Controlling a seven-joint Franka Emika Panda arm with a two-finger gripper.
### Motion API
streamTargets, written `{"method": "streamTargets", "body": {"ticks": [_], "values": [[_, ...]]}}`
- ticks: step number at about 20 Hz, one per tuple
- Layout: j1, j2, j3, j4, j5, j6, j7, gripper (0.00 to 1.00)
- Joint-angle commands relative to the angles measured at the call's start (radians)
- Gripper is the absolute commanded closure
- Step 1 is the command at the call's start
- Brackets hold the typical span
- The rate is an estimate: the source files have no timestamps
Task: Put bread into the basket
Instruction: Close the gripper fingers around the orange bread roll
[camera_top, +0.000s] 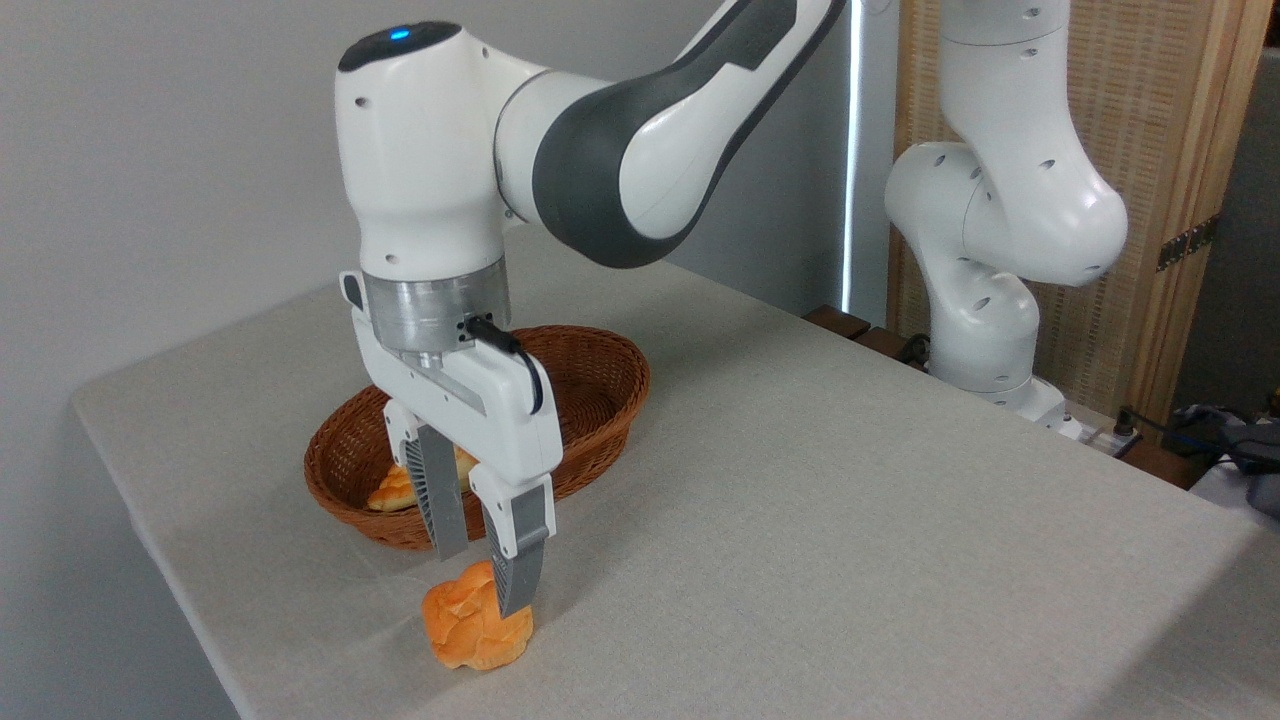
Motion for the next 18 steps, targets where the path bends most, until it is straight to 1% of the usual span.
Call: {"method": "streamTargets", "body": {"ticks": [1,6,12,14,18], "values": [[-0.002,0.001,-0.003,-0.008,-0.006,0.020,0.001,0.00],[-0.002,0.019,-0.014,-0.010,-0.034,0.022,-0.003,0.00],[-0.002,0.033,-0.015,-0.010,-0.027,0.025,0.004,0.00],[-0.003,0.039,-0.015,-0.012,-0.027,0.051,0.001,0.00],[-0.003,0.050,-0.017,-0.010,-0.027,0.054,-0.002,0.00]]}}
